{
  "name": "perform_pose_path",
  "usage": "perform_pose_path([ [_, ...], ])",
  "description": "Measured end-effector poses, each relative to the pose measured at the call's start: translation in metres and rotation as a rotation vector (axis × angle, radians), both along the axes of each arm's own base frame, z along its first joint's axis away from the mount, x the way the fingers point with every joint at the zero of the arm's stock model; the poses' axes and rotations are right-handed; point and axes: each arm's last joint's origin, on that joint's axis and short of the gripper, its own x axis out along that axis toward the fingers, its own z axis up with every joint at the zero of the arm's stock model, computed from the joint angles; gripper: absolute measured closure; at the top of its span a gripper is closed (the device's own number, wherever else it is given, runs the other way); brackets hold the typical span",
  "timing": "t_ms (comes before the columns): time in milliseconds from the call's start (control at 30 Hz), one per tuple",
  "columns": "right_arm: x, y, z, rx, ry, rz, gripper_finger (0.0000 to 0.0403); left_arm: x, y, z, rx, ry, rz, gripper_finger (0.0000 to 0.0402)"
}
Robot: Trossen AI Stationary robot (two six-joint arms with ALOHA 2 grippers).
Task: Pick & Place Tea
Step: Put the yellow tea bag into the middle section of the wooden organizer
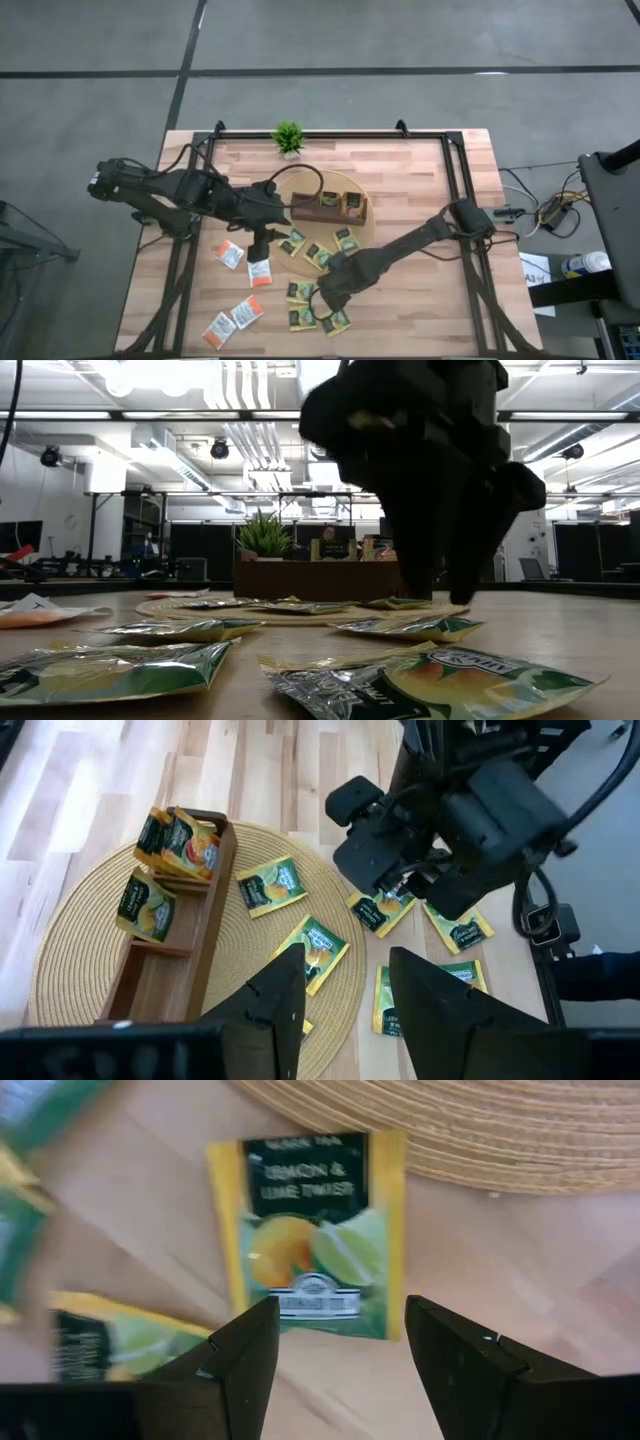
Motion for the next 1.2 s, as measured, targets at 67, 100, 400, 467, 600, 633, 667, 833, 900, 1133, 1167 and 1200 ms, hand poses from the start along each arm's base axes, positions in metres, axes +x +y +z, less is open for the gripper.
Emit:
perform_pose_path([
  [67,0.001,0.001,0.000,-0.009,0.015,0.019,0.0188,0.000,0.000,0.000,0.000,0.000,0.000,0.0262],
  [100,0.001,0.000,0.000,-0.013,0.019,0.031,0.0188,0.000,0.000,0.000,0.000,0.000,0.000,0.0262],
  [400,-0.005,-0.004,-0.014,-0.034,0.062,0.037,0.0188,0.000,0.000,0.000,0.000,0.000,0.000,0.0262],
  [467,-0.005,-0.004,-0.015,-0.034,0.061,0.045,0.0188,0.000,0.000,0.000,0.000,0.000,0.000,0.0262],
  [600,-0.003,-0.005,-0.015,-0.020,0.036,0.069,0.0192,0.000,0.000,0.000,0.000,-0.001,0.000,0.0262],
  [633,-0.001,-0.005,-0.016,-0.013,0.027,0.071,0.0196,0.000,0.000,0.000,-0.001,-0.001,0.000,0.0262],
  [667,-0.001,-0.006,-0.016,-0.008,0.021,0.071,0.0205,0.000,0.000,0.000,-0.001,-0.001,0.000,0.0262],
  [833,0.003,-0.010,-0.019,0.012,-0.008,0.061,0.0291,0.000,0.000,0.000,-0.001,-0.004,0.001,0.0262],
  [900,0.003,-0.010,-0.019,0.011,-0.011,0.063,0.0337,0.000,0.000,0.000,-0.001,-0.004,0.001,0.0262],
  [1133,0.003,-0.011,-0.017,-0.002,-0.019,0.082,0.0392,0.000,0.000,0.000,-0.002,-0.004,0.001,0.0262],
  [1167,0.003,-0.012,-0.015,-0.010,-0.024,0.081,0.0392,0.000,0.000,0.000,-0.002,-0.005,0.001,0.0262],
  [1200,0.002,-0.012,-0.013,-0.022,-0.030,0.079,0.0393,0.001,0.000,0.001,-0.003,-0.008,0.001,0.0262],
])
